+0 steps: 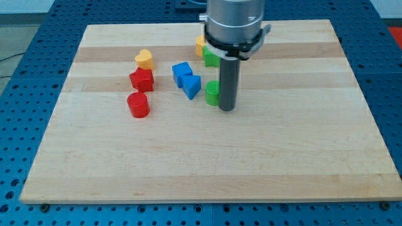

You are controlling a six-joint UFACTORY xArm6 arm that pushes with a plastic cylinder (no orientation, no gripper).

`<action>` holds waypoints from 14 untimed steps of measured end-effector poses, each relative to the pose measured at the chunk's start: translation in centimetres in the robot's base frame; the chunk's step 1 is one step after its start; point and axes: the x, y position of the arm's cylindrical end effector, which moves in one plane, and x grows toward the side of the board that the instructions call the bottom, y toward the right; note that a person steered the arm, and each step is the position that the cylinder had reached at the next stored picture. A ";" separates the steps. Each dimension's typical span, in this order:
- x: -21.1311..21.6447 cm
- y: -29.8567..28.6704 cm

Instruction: Push the blue cube along with red star to the left

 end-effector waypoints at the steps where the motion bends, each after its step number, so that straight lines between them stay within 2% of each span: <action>1: 0.6 0.0; 2: 0.9 0.2; 3: -0.1 5.8; 4: -6.5 8.2; 5: -12.3 5.0; 7: -19.0 1.9; 8: -19.0 0.1; 10: -14.5 0.2; 11: -12.4 1.1; 14: -10.3 7.9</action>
